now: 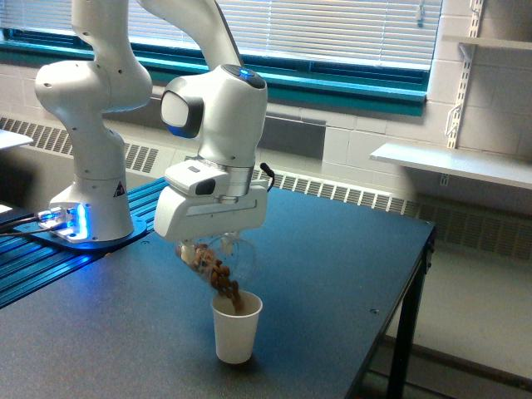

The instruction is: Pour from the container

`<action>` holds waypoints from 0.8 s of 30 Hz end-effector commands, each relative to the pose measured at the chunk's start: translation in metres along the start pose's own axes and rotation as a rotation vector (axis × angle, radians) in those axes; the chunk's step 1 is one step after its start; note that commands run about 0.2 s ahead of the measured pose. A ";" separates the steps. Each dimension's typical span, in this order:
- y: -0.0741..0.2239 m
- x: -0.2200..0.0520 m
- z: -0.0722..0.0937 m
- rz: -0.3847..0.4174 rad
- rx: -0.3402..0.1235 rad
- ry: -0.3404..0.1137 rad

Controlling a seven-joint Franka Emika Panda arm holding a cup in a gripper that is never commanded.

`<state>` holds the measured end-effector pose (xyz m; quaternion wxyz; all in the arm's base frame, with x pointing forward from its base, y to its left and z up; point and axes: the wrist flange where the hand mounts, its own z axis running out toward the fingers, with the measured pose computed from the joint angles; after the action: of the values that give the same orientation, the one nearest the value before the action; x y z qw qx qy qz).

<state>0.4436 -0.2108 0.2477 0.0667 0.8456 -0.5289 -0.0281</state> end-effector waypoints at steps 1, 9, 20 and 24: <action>-0.002 -0.001 -0.003 -0.018 -0.008 -0.005; 0.002 0.002 -0.004 -0.013 -0.017 -0.011; 0.001 0.009 -0.011 -0.013 -0.022 -0.006; 0.000 0.010 -0.012 -0.015 -0.027 -0.007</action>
<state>0.4468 -0.2167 0.2546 0.0720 0.8439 -0.5302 -0.0389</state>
